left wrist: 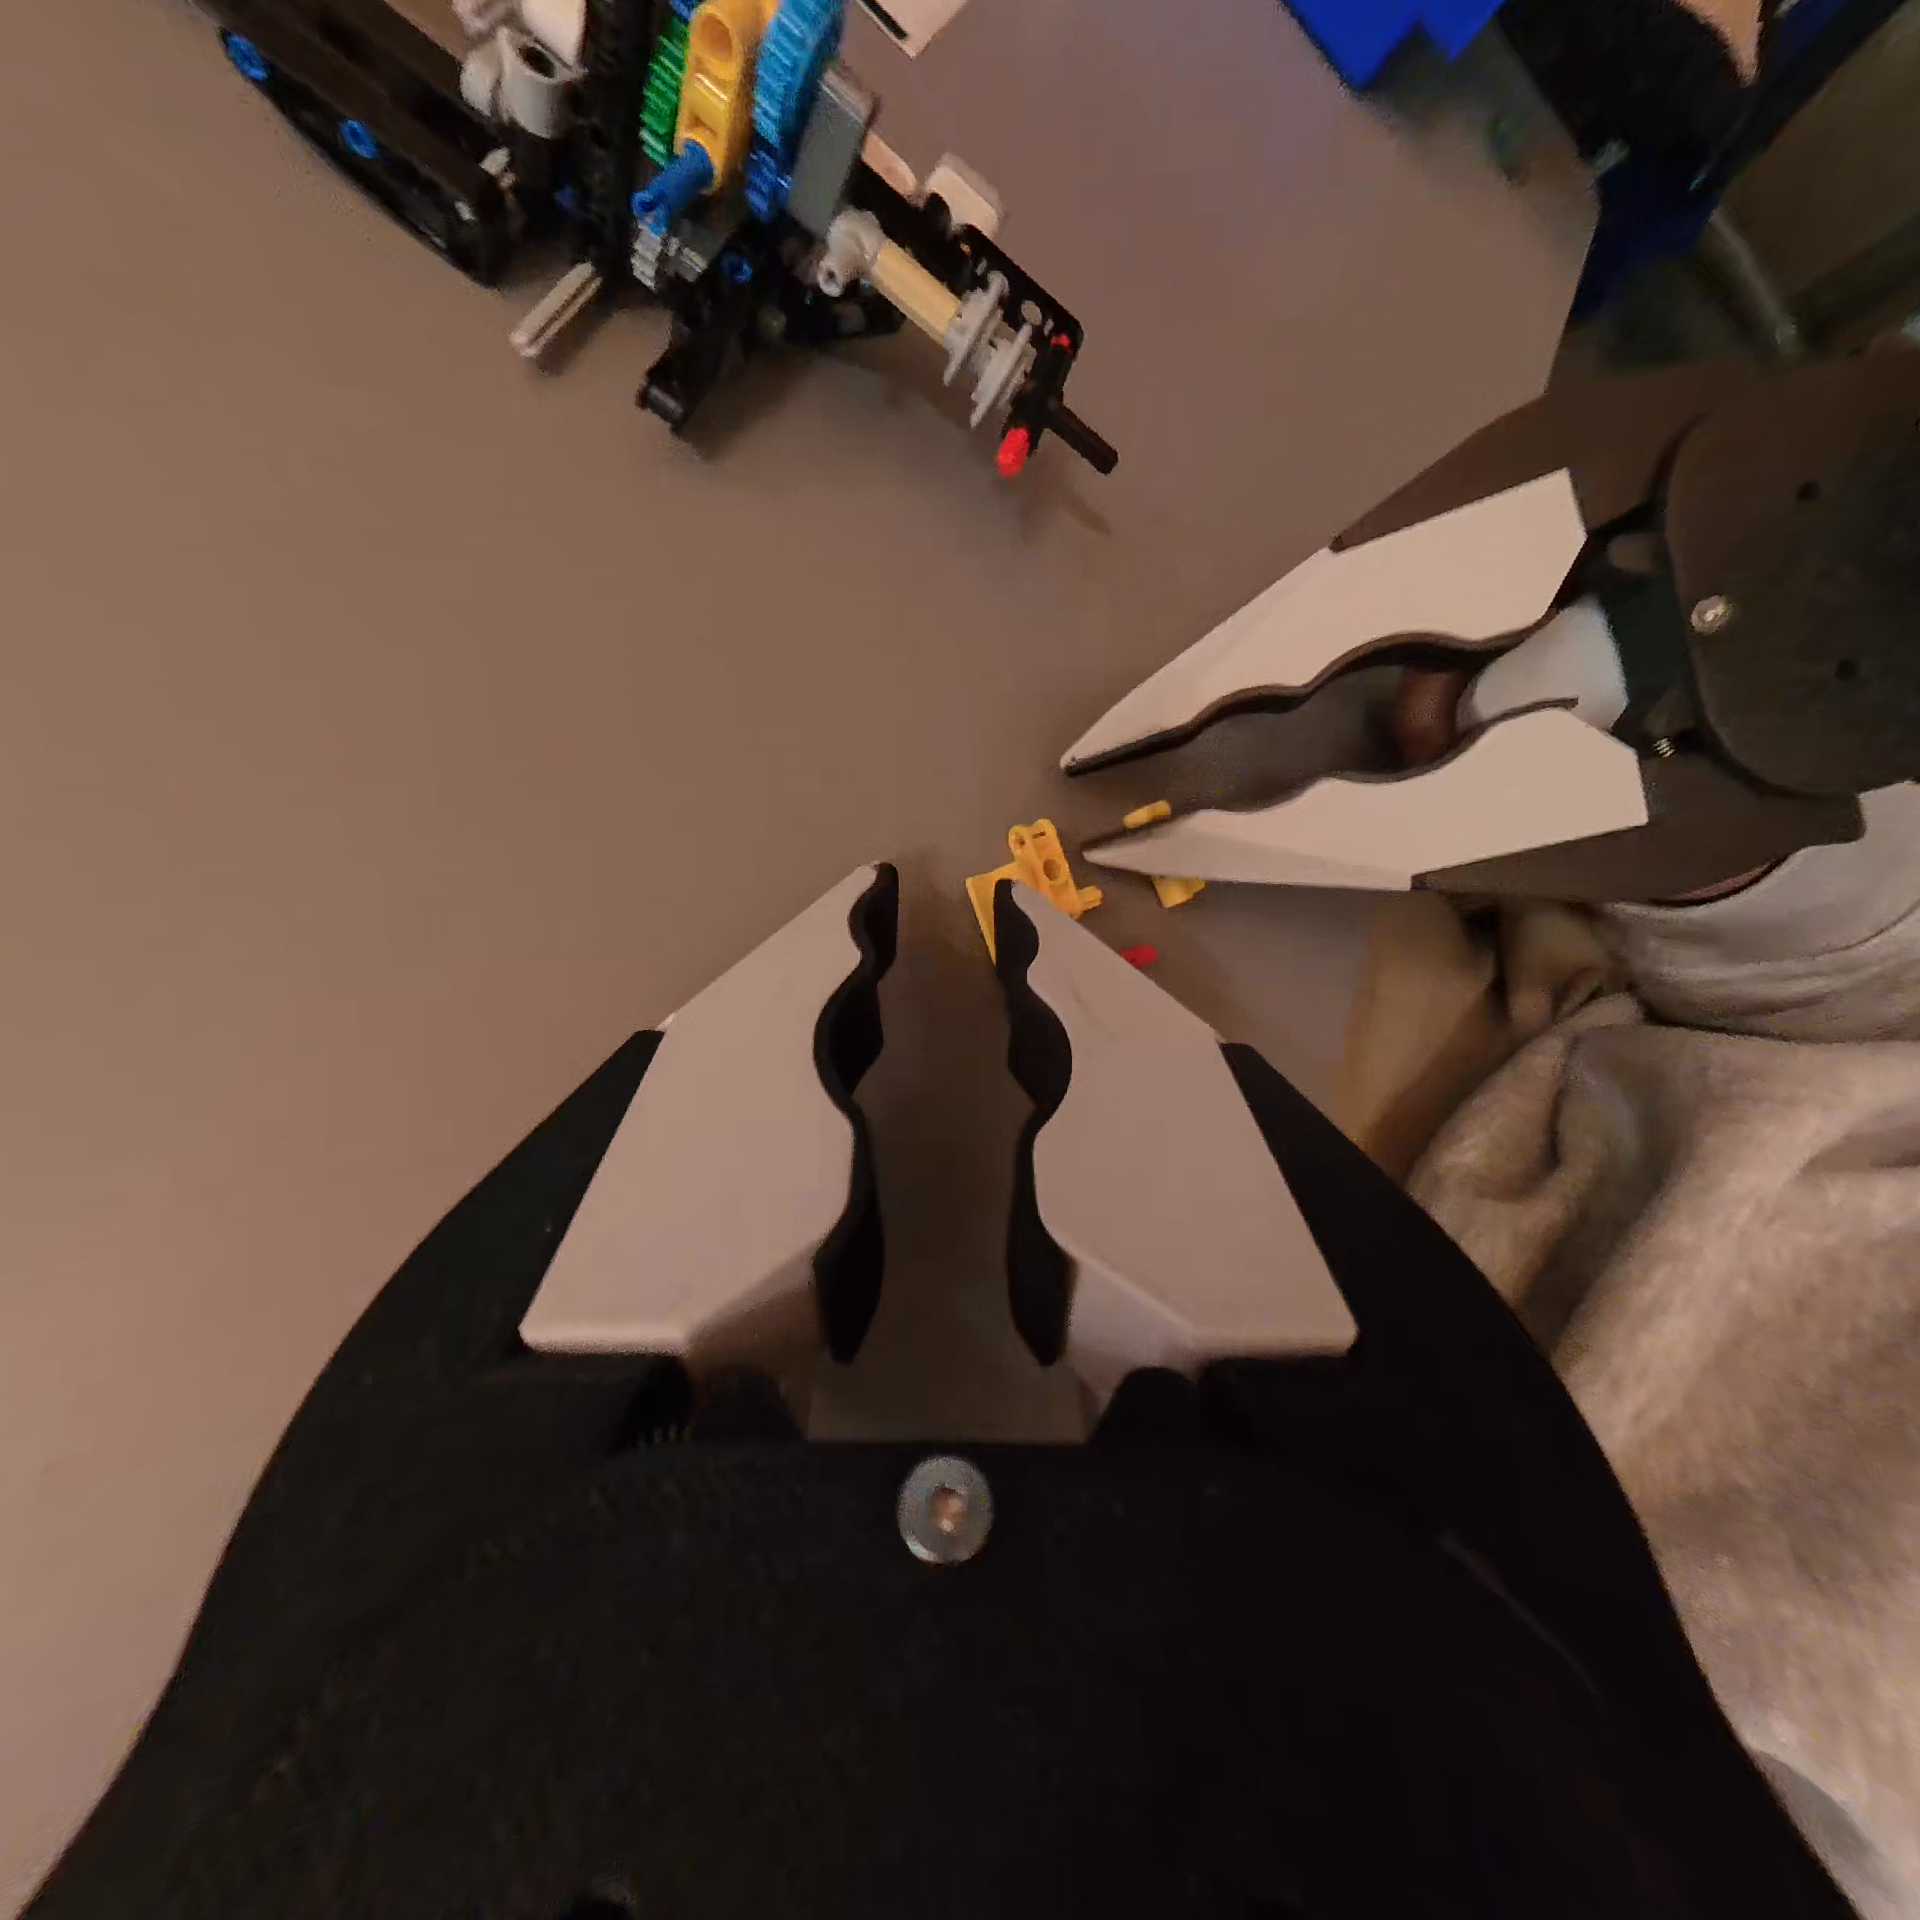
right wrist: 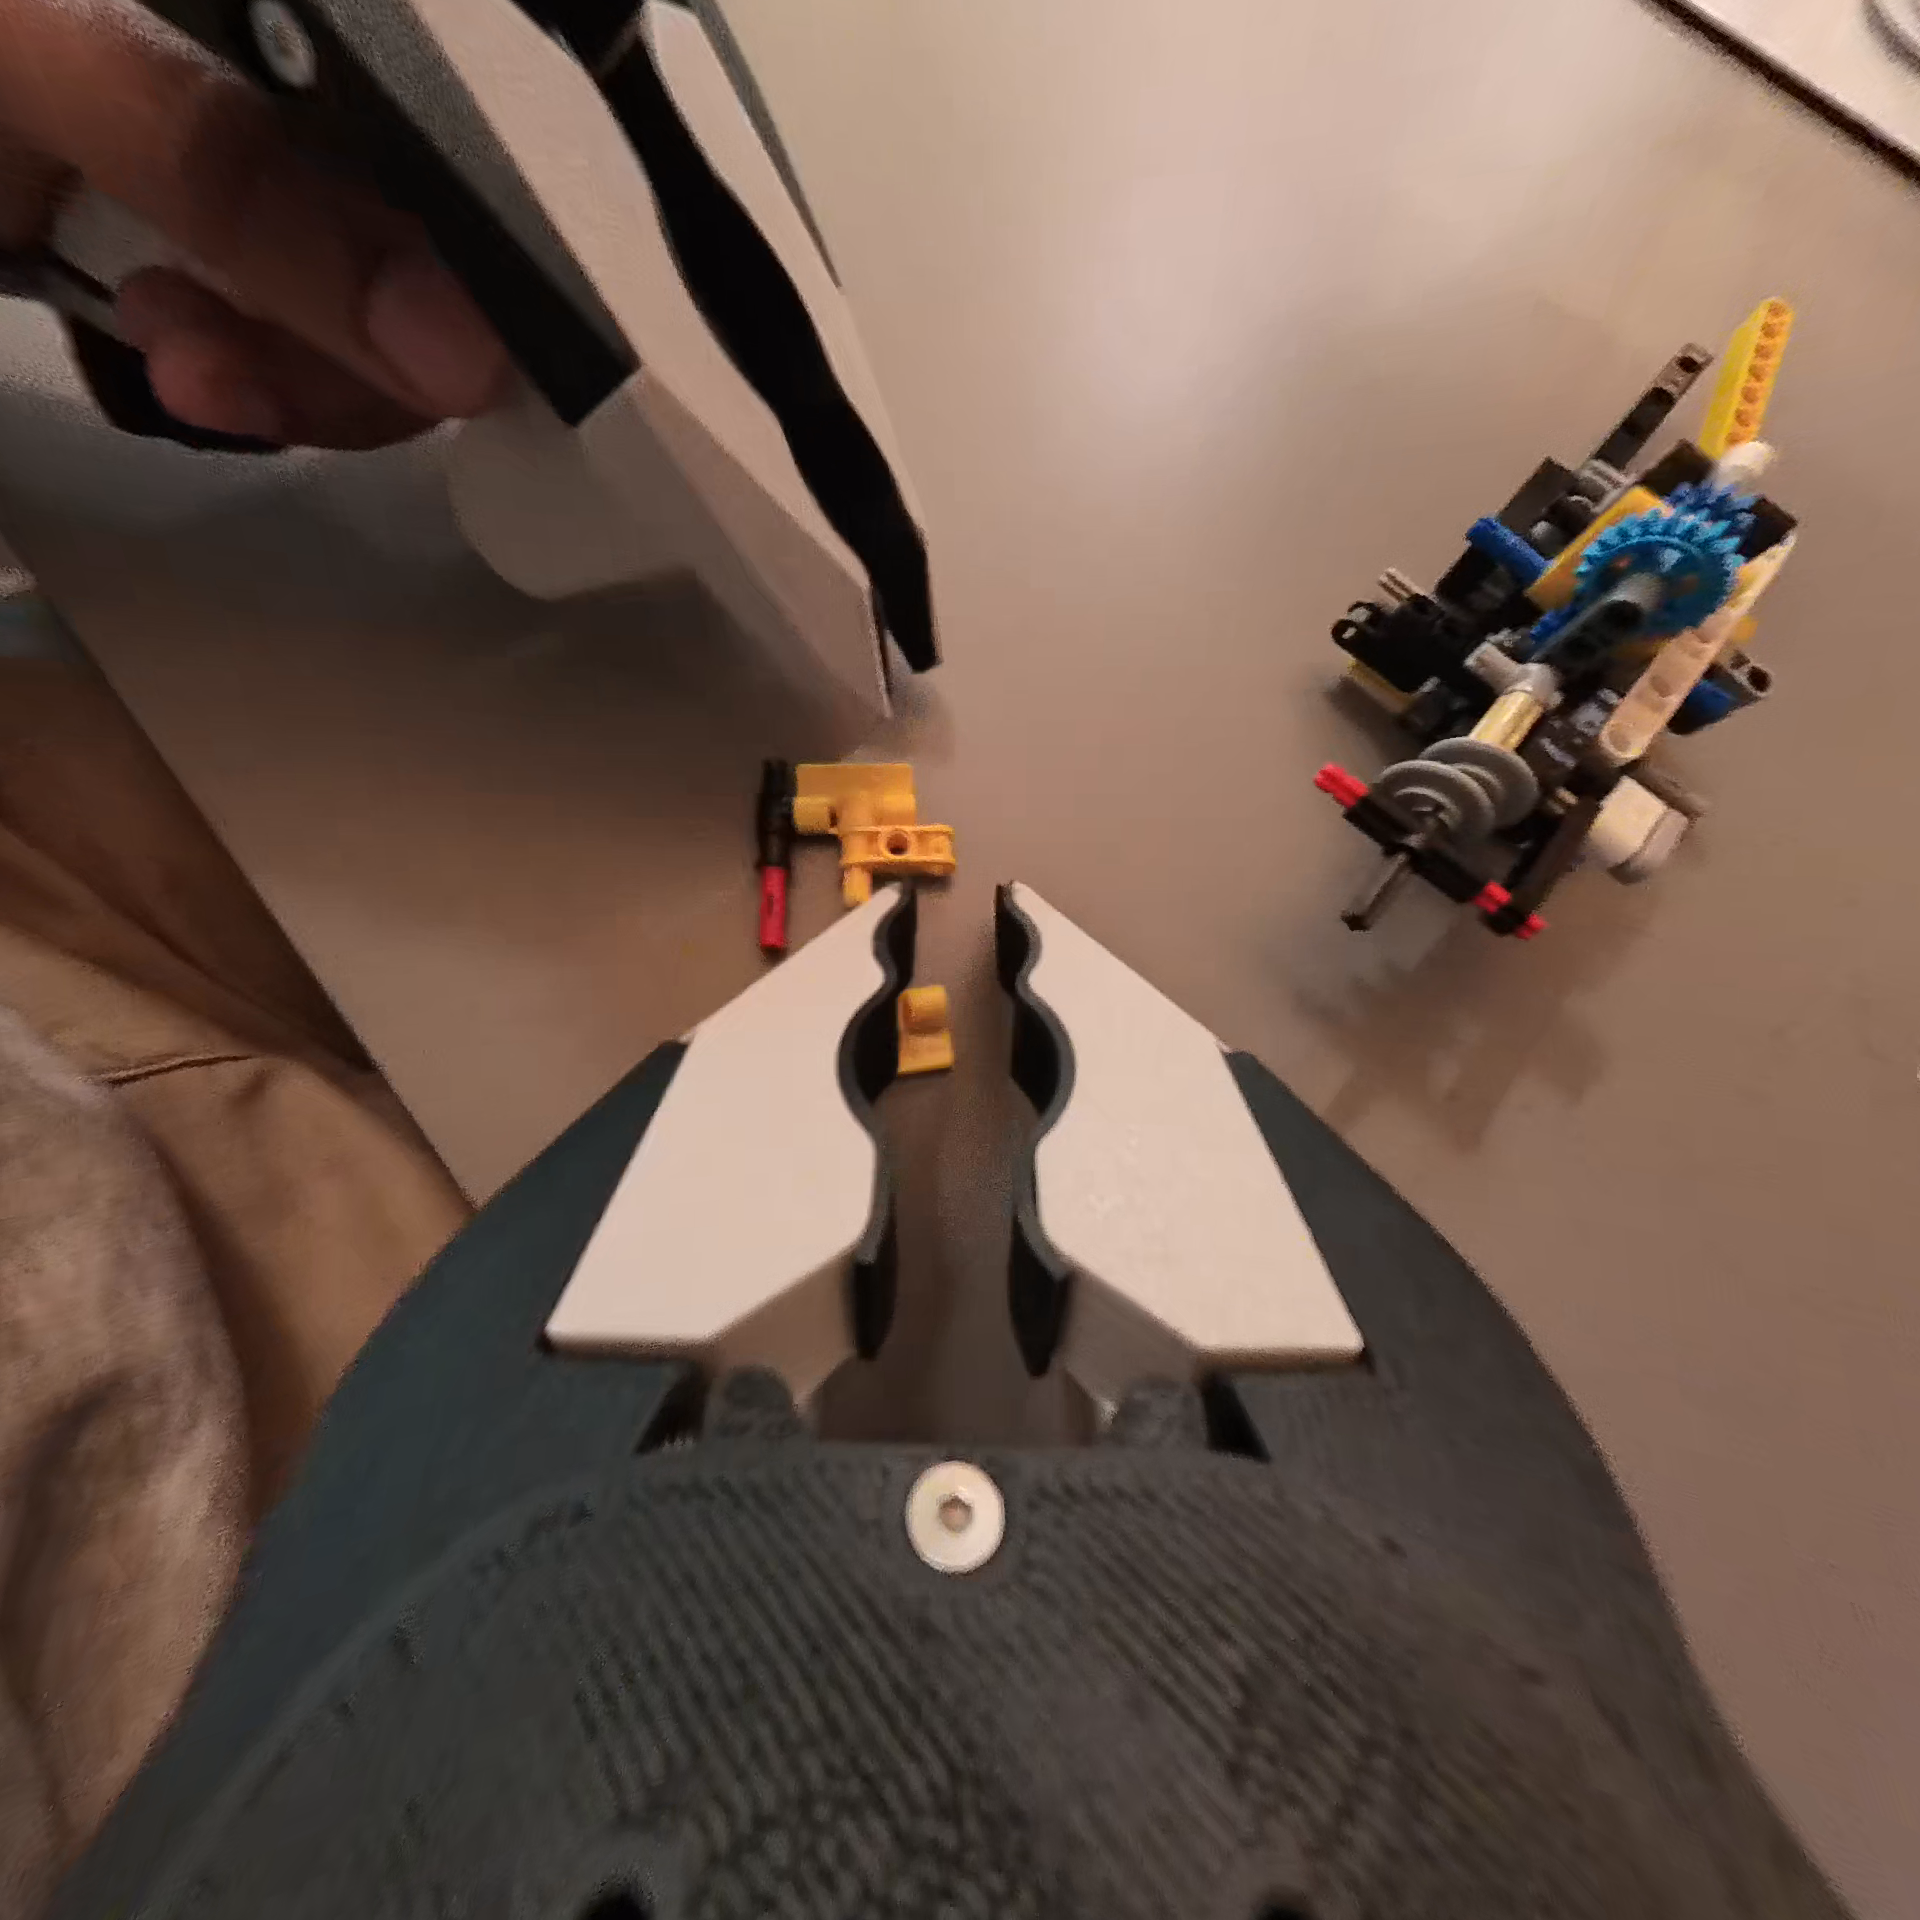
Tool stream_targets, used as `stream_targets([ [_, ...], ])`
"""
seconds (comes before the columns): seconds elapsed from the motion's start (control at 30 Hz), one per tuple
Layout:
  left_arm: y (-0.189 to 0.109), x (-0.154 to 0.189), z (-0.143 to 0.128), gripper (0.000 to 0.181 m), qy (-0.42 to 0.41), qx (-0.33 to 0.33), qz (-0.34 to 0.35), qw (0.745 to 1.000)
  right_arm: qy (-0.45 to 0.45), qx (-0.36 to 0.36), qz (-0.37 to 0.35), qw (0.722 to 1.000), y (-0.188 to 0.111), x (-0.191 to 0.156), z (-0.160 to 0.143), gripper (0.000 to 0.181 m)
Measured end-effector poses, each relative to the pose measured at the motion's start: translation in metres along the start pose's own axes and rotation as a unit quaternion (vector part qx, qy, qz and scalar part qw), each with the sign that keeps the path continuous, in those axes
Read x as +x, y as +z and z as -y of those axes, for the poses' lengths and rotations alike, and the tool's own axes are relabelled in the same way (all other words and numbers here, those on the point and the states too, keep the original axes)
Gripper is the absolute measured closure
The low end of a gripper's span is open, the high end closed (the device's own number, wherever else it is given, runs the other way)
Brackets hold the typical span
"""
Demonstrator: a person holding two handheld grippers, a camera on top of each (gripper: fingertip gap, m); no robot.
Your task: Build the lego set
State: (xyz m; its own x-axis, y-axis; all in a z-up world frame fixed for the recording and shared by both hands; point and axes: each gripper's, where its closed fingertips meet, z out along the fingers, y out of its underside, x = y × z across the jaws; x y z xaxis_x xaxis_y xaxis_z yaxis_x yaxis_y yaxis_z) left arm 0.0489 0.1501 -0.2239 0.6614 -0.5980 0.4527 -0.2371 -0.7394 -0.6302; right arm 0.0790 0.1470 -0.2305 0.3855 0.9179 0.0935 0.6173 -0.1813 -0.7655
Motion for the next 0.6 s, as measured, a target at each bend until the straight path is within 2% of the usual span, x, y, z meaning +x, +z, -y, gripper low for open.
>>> stream_targets([
  [0.17, -0.008, 0.004, 0.005, 0.167, -0.047, 0.027, -0.042, 0.998, 0.032, 0.045, 0.067, 0.996, -0.009, -0.014, 0.012, 0.147],
  [0.3, -0.006, 0.003, 0.005, 0.167, -0.056, 0.031, -0.047, 0.997, 0.050, 0.038, 0.093, 0.994, -0.005, -0.022, 0.015, 0.129],
  [0.43, -0.004, 0.004, 0.003, 0.167, -0.061, 0.028, -0.052, 0.996, 0.034, -0.008, 0.063, 0.997, 0.008, -0.021, 0.005, 0.126],
  [0.53, -0.004, 0.004, 0.003, 0.165, -0.063, 0.027, -0.055, 0.996, 0.024, -0.013, 0.046, 0.999, 0.012, -0.022, 0.006, 0.141],
  [0.6, -0.007, 0.003, 0.003, 0.162, -0.068, 0.031, -0.055, 0.996, 0.025, -0.013, 0.048, 0.998, 0.011, -0.023, 0.006, 0.142],
])
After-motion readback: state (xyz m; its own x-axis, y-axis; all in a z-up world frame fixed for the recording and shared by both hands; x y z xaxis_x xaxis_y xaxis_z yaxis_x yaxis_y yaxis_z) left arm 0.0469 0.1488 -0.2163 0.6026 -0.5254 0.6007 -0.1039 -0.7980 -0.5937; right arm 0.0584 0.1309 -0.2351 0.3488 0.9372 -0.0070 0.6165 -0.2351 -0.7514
